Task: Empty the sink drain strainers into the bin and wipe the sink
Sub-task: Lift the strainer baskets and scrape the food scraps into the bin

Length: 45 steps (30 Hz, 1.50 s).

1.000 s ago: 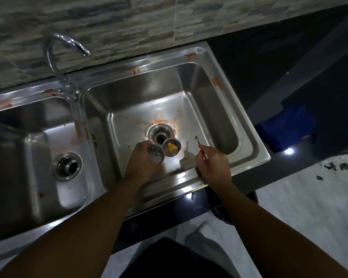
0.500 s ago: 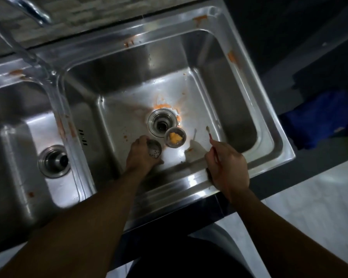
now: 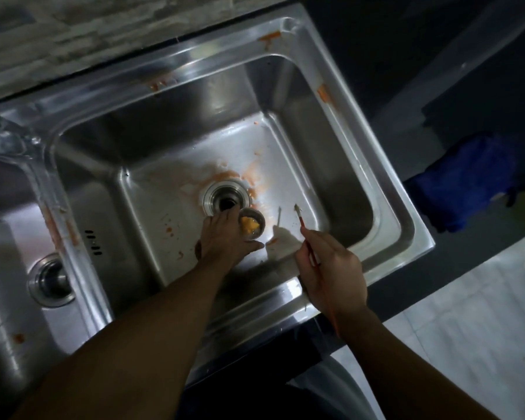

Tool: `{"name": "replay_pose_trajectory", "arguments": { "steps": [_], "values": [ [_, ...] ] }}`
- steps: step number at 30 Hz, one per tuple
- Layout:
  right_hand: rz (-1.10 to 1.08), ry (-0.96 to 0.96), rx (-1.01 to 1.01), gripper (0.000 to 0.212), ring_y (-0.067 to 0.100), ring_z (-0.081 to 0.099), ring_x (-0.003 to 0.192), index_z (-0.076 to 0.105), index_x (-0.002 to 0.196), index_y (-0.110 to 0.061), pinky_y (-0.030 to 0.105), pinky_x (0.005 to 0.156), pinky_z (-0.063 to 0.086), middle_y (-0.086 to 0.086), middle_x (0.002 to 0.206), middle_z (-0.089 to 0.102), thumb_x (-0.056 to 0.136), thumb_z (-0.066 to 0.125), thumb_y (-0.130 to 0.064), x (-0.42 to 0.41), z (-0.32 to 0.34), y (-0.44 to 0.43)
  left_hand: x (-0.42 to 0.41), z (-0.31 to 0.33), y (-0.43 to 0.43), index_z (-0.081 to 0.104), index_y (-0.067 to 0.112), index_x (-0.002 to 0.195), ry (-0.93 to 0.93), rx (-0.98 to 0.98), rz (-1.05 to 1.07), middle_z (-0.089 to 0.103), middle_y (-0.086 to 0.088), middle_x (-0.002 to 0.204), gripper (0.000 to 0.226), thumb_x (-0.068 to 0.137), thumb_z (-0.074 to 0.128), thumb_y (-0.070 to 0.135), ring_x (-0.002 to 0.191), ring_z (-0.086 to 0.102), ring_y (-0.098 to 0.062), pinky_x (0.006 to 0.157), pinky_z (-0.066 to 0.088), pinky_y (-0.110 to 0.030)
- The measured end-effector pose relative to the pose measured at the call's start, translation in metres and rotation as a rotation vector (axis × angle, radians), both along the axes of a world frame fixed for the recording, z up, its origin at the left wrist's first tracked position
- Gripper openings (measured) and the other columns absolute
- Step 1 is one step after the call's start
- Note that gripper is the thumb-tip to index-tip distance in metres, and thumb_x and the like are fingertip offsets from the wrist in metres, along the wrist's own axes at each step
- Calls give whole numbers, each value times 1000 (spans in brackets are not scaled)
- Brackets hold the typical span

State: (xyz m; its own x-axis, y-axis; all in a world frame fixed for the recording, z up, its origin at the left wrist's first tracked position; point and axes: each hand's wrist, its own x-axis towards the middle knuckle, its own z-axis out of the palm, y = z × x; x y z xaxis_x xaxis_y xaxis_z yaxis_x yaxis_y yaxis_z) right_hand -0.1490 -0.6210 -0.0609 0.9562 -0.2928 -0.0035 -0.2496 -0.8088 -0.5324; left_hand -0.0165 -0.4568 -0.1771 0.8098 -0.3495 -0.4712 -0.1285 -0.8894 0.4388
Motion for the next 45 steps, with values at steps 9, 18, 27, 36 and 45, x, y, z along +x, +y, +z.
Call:
{"name": "replay_pose_trajectory", "arguments": {
  "steps": [9, 18, 27, 36, 45],
  "values": [
    [-33, -56, 12, 30, 11, 69, 85, 64, 122, -17, 30, 77, 61, -2, 109, 71, 101, 50, -33, -2, -6, -1, -5, 18, 3, 54, 31, 128, 29, -291, 116, 61, 0, 131, 69, 67, 84, 48, 120, 58, -20, 95, 52, -35],
    [-205, -309, 246, 24, 10, 62, 65, 76, 107, -6, 30, 68, 55, 5, 82, 72, 85, 68, 0, -15, 25, -10, -34, 112, 6, 48, 52, 124, -130, -454, 159, 63, 14, 129, 84, 55, 91, 31, 110, 60, -3, 86, 49, -8],
    [-533, -529, 346, 31, 7, 69, 81, 75, 115, -15, 17, 79, 55, -3, 97, 75, 89, 60, -9, -120, 68, -97, -109, 162, -121, 55, 39, 121, -172, -668, 32, 66, 21, 114, 79, 53, 96, 34, 109, 62, 7, 93, 49, -11],
    [-974, -642, 289, 32, 7, 75, 87, 75, 111, -28, 31, 82, 61, -14, 94, 76, 90, 59, -10, -253, 27, -186, -223, 151, -264, 57, 36, 123, 15, -772, -80, 69, 10, 118, 80, 54, 94, 21, 110, 66, -9, 95, 56, -27],
    [-956, -521, 332, 26, 6, 74, 85, 77, 111, -21, 21, 76, 59, -10, 97, 77, 90, 65, -11, -311, -46, -184, -264, 44, -304, 57, 30, 123, 175, -391, -217, 68, 6, 121, 78, 57, 96, 15, 114, 62, -18, 88, 50, -27]
  ]
}}
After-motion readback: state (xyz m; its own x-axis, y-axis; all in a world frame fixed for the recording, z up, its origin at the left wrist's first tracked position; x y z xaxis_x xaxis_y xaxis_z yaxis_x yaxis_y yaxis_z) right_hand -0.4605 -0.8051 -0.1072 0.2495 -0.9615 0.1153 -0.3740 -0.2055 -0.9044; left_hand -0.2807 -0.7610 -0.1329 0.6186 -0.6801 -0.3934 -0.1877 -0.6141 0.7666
